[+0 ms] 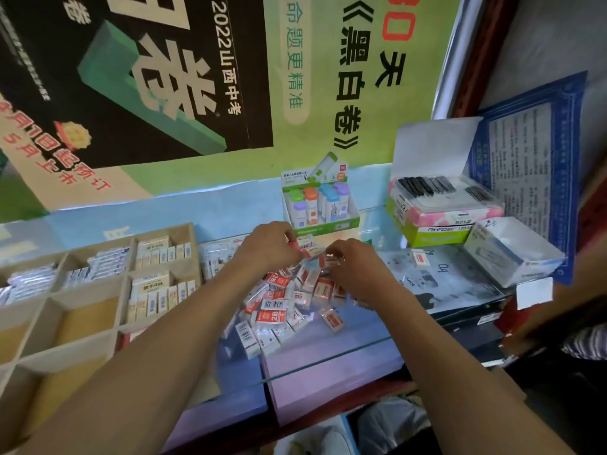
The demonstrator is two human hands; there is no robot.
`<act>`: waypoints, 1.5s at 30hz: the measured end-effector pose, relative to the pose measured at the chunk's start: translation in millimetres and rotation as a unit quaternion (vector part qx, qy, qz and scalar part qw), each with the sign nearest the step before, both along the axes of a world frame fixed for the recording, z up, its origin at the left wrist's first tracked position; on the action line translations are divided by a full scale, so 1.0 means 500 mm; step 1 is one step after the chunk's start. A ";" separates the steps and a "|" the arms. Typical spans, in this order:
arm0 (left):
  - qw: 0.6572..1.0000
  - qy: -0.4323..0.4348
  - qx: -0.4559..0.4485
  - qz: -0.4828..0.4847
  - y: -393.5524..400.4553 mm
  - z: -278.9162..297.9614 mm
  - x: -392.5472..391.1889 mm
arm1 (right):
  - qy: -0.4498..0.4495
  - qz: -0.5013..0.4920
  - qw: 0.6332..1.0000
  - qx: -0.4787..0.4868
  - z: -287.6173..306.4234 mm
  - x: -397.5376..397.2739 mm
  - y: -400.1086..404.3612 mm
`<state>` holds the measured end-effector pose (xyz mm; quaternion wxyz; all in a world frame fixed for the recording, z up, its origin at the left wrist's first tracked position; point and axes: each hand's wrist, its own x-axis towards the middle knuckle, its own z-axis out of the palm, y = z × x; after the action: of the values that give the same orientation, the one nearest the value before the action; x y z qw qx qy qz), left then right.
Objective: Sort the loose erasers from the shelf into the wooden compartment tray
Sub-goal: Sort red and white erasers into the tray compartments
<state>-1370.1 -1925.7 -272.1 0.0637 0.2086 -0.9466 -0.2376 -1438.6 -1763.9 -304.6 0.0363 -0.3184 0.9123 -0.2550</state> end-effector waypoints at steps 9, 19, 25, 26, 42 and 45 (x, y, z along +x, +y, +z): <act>0.998 -0.003 0.056 -0.002 -0.011 0.005 0.002 | -0.027 -0.015 0.998 -0.061 -0.005 -0.015 0.007; 0.994 -0.039 -0.100 0.009 0.024 -0.008 -0.054 | -0.017 -0.013 0.996 -0.085 0.008 -0.007 0.030; 0.996 -0.082 -0.035 -0.016 0.026 -0.003 -0.069 | -0.023 -0.047 0.990 -0.129 0.008 -0.009 0.054; 0.994 -0.091 -0.055 -0.027 0.029 -0.003 -0.068 | -0.026 -0.047 0.990 -0.132 0.010 -0.008 0.056; 0.975 0.083 -0.097 -0.180 0.054 0.077 0.080 | -0.271 0.016 0.929 -0.253 0.085 0.046 0.067; 0.976 0.093 -0.094 -0.172 0.046 0.093 0.129 | -0.343 0.080 0.895 -0.275 0.105 0.081 0.047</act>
<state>-1305.6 -1902.8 -225.4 0.1295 0.0130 -0.9763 -0.1731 -1397.9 -1740.6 -252.2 0.2779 -0.2803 0.7085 -0.5851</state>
